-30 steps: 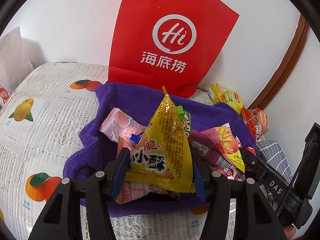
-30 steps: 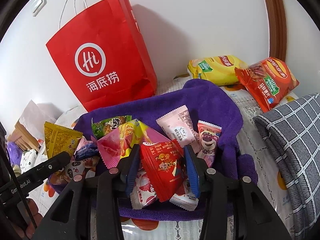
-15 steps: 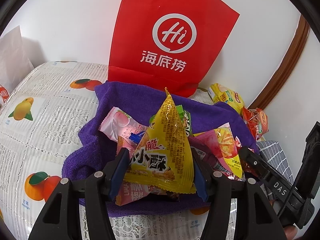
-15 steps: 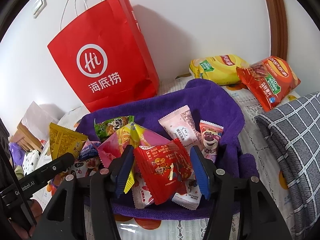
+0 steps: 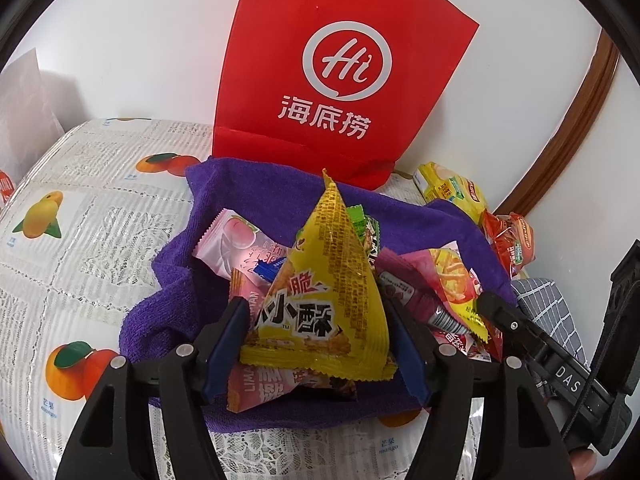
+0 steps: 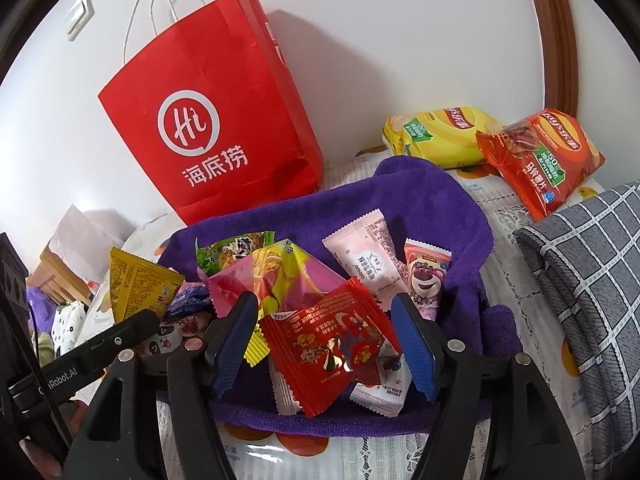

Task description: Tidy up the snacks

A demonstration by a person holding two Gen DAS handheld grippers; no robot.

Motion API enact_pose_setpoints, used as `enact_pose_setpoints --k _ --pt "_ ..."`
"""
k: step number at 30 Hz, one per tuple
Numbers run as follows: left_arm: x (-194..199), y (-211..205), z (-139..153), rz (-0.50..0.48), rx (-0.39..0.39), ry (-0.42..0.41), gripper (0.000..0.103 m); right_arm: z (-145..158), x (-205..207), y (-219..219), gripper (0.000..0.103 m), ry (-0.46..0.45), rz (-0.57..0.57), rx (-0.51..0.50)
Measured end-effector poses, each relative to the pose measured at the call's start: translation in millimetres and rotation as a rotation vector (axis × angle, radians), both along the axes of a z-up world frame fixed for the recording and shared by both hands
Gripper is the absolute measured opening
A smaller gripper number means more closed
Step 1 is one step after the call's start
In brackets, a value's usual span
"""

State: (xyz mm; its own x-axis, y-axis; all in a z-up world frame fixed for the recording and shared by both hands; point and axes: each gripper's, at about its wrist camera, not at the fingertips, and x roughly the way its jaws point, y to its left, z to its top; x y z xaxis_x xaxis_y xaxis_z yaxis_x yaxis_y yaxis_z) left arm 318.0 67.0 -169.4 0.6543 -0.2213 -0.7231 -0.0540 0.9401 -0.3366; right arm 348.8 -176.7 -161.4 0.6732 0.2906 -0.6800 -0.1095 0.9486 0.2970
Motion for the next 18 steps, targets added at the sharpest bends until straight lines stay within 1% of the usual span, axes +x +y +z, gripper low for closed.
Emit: enact_pose_setpoints --k 7,10,18 --pt "-4 4 6 -0.013 -0.071 -0.019 0.074 7 -3 -5 0.069 -0.018 -0.010 0.029" --pt "-6 4 10 -0.014 -0.073 -0.037 0.077 8 -3 -6 0.069 -0.021 -0.013 0.036" --pt "-8 5 13 -0.014 -0.085 -0.055 0.078 9 -3 -6 0.069 -0.017 -0.018 0.032"
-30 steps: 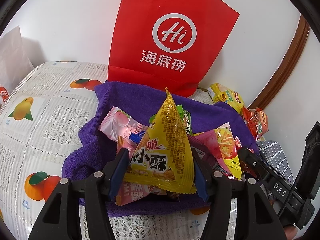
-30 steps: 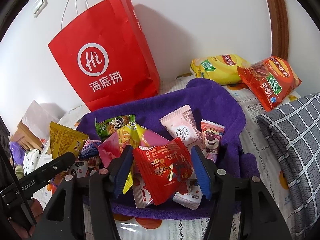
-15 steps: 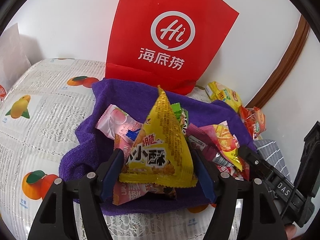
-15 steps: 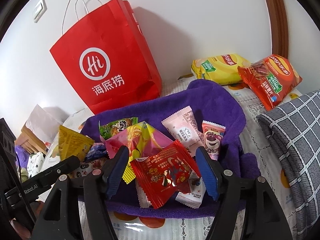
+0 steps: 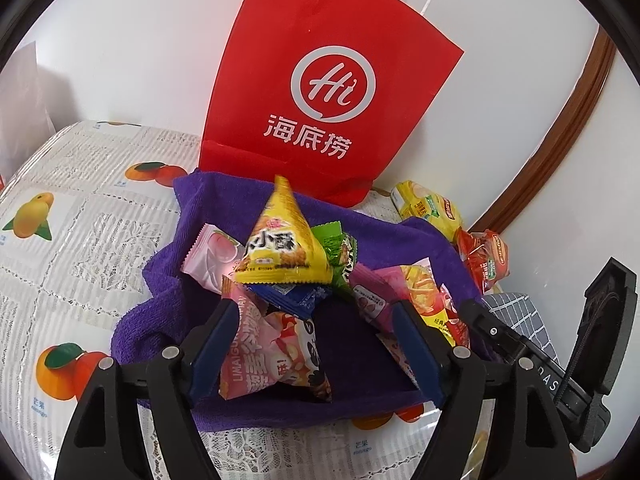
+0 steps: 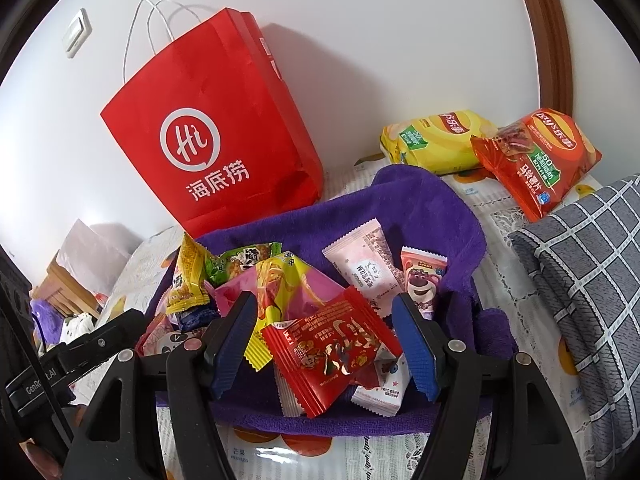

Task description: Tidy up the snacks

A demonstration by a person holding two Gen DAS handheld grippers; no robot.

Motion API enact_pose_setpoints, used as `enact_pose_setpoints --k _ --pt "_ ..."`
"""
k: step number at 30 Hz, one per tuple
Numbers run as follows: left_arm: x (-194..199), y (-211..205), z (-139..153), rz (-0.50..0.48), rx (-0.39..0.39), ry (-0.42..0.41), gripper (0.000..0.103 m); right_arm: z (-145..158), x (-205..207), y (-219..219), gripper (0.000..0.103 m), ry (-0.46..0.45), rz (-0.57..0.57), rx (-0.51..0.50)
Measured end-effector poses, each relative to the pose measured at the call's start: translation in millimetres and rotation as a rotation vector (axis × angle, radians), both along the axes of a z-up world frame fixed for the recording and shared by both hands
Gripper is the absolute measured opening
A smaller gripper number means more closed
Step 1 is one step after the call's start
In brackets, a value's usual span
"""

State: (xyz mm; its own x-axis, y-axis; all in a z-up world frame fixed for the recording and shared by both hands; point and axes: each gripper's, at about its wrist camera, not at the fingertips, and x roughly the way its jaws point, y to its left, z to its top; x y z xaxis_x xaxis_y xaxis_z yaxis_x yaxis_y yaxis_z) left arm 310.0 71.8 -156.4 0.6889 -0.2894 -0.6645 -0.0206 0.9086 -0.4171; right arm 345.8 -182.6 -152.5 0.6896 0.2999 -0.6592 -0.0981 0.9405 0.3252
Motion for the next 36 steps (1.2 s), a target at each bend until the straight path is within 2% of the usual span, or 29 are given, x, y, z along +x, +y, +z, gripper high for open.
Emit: enact_pose_setpoints --k 4,8,14,16,18,21,24,27,31,33,35,36 --pt "1 -1 -2 0.002 0.007 0.007 0.078 3 -2 2 0.069 -0.005 -0.013 -0.031" --pt "3 -5 -4 0.009 0.042 0.009 0.078 7 -7 -1 0.069 -0.009 -0.007 -0.007" --pt "0 -11 -2 0.016 0.100 0.001 0.078 16 -21 -4 0.069 -0.085 -0.040 -0.047" --pt "-3 -13 -1 0.022 0.120 -0.004 0.078 17 -27 -7 0.069 -0.103 -0.048 -0.031" --pt "-5 -15 -1 0.018 0.149 -0.003 0.078 14 -34 -11 0.076 -0.102 -0.046 -0.004" --pt "-14 -19 3 0.009 0.175 -0.014 0.078 10 -46 -17 0.077 -0.086 -0.058 0.035" --pt "-27 -25 9 -0.024 0.189 -0.037 0.078 15 -68 -21 0.077 -0.059 -0.083 0.033" --pt "-45 -31 13 -0.052 0.196 -0.051 0.078 21 -92 -19 0.077 -0.014 -0.106 -0.044" --pt "-73 -37 12 -0.110 0.191 -0.032 0.078 34 -127 -21 0.078 0.011 -0.115 -0.065" --pt "-90 -39 13 -0.134 0.221 -0.015 0.078 44 -148 -21 0.084 0.012 -0.144 -0.095" --pt "-107 -39 15 -0.157 0.224 0.002 0.078 53 -167 -19 0.086 0.012 -0.151 -0.119" --pt "-116 -38 17 -0.160 0.217 0.006 0.078 56 -174 -18 0.090 0.009 -0.157 -0.125"
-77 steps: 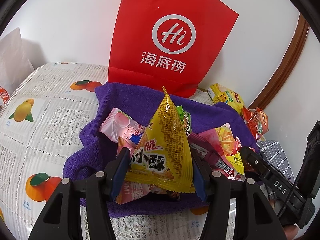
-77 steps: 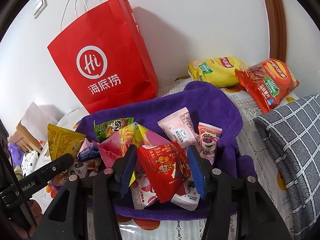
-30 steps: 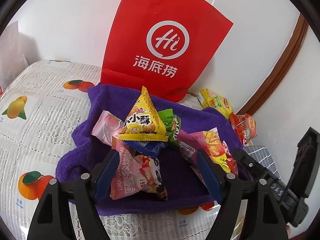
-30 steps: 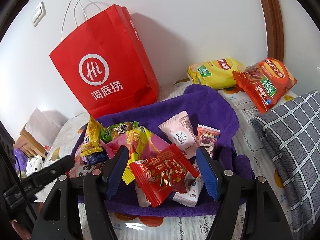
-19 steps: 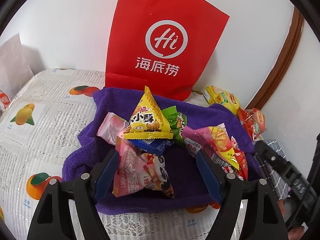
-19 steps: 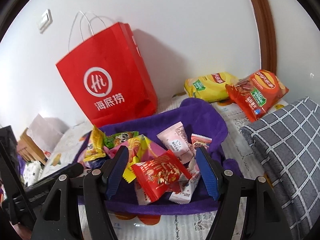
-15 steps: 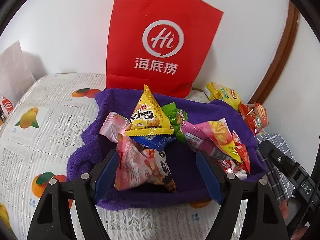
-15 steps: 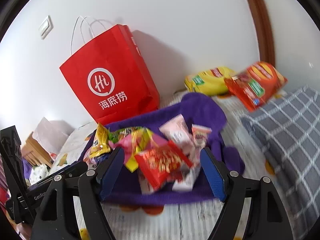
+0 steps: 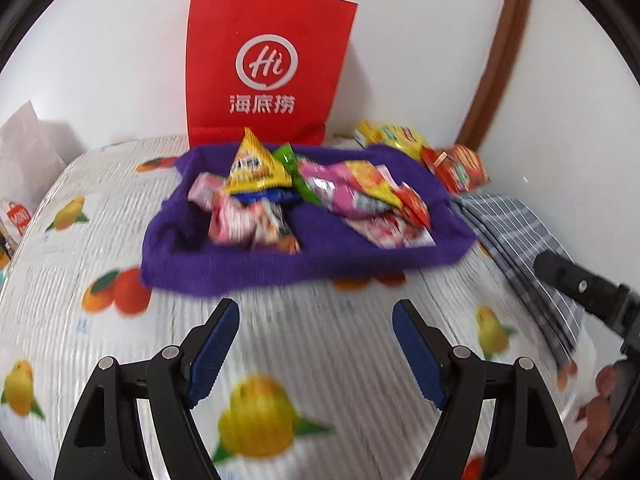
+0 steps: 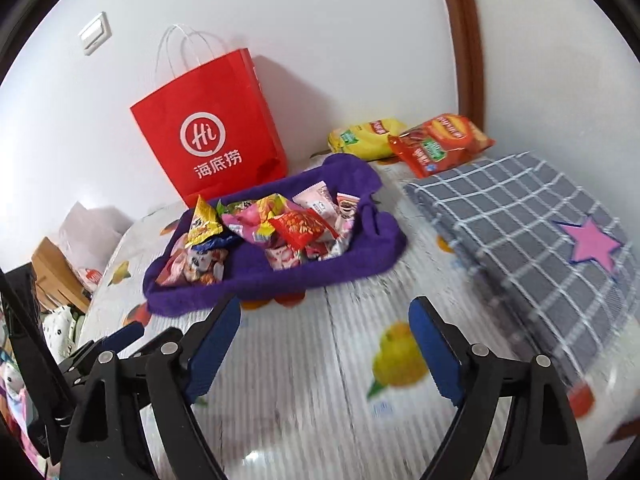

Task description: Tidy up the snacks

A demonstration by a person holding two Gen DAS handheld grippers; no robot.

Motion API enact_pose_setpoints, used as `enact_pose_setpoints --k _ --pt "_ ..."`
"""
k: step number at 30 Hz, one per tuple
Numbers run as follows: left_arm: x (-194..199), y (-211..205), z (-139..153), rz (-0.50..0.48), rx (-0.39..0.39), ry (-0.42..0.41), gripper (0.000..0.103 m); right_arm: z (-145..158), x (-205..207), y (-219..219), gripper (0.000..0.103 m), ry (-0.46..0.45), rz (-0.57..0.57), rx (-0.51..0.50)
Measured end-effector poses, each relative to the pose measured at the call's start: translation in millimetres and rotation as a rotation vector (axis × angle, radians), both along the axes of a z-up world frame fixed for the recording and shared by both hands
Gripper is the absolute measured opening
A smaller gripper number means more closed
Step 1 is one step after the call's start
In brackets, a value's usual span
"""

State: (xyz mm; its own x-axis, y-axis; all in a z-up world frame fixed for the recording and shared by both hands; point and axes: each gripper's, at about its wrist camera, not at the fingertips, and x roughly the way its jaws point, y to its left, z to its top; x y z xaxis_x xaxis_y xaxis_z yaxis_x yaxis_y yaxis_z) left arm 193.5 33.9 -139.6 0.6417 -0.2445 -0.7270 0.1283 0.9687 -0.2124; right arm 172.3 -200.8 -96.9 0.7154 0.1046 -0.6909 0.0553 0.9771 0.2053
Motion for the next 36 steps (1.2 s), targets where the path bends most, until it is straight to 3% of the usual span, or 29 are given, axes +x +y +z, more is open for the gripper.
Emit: enact_pose_setpoints --k 3,6,13,22,36 --pt "-29 4 11 0.004 -0.018 -0.012 0.079 13 -27 5 0.096 -0.018 -0.019 -0.019" --pt "-51 4 25 0.015 0.012 -0.035 0.088 29 -57 9 0.102 -0.068 0.005 0.010" --pt "-101 5 59 0.008 0.034 -0.114 0.101 65 -116 14 0.103 -0.140 -0.007 -0.004" --pt "-152 -10 90 -0.015 0.063 -0.140 0.101 97 -169 24 0.103 -0.158 -0.047 -0.164" --pt "-186 -13 117 0.043 0.095 -0.192 0.101 106 -203 13 0.103 -0.179 -0.079 -0.169"
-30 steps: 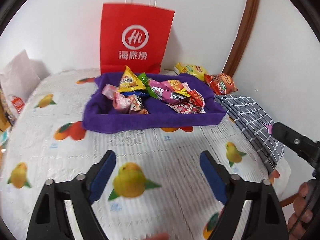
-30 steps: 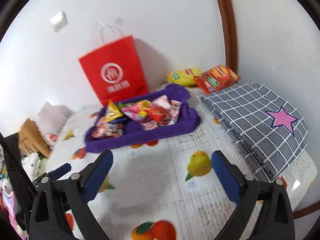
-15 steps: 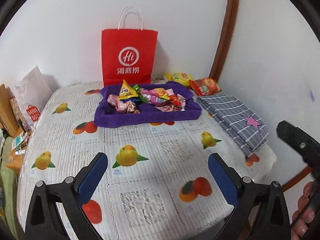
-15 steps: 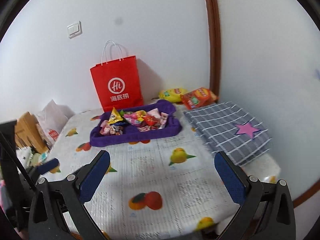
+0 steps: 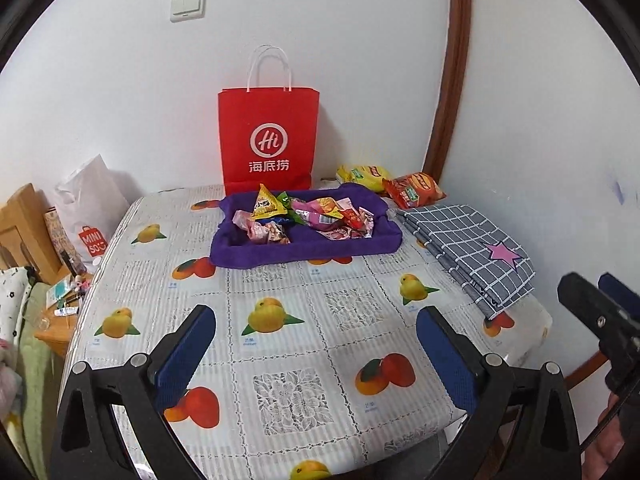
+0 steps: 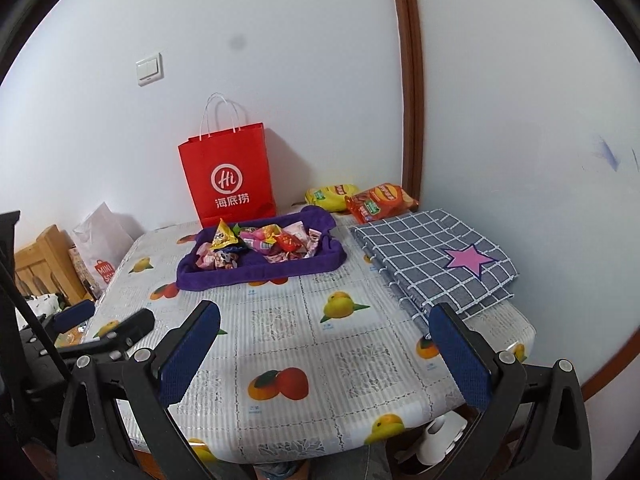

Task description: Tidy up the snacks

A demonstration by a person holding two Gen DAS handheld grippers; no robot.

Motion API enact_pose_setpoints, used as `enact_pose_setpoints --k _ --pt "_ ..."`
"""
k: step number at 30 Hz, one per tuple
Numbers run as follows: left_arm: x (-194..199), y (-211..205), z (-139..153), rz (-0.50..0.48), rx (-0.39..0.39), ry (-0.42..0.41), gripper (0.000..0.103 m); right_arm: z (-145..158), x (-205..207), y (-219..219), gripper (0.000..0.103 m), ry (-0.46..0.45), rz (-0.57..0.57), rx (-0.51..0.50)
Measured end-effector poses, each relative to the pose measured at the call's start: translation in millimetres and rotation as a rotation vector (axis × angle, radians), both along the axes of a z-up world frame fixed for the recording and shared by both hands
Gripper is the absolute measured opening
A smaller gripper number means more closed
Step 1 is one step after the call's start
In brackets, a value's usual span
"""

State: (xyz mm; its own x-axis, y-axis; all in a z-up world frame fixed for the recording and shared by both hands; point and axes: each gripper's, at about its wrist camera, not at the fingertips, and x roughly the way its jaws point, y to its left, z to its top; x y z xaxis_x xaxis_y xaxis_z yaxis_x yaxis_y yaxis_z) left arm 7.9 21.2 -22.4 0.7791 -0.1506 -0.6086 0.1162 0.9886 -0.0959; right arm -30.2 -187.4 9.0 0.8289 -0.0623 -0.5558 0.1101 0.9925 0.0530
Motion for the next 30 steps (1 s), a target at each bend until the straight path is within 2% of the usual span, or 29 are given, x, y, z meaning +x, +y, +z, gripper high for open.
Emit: enact_pose_setpoints --k 6,30 --pt "-4 0 6 0.021 0.034 -0.008 0.101 -2 -6 0 0.103 -0.014 0.014 0.016" --pt "-4 -5 6 0.011 0.042 0.005 0.101 -13 -8 2 0.103 0.004 0.025 0.035"
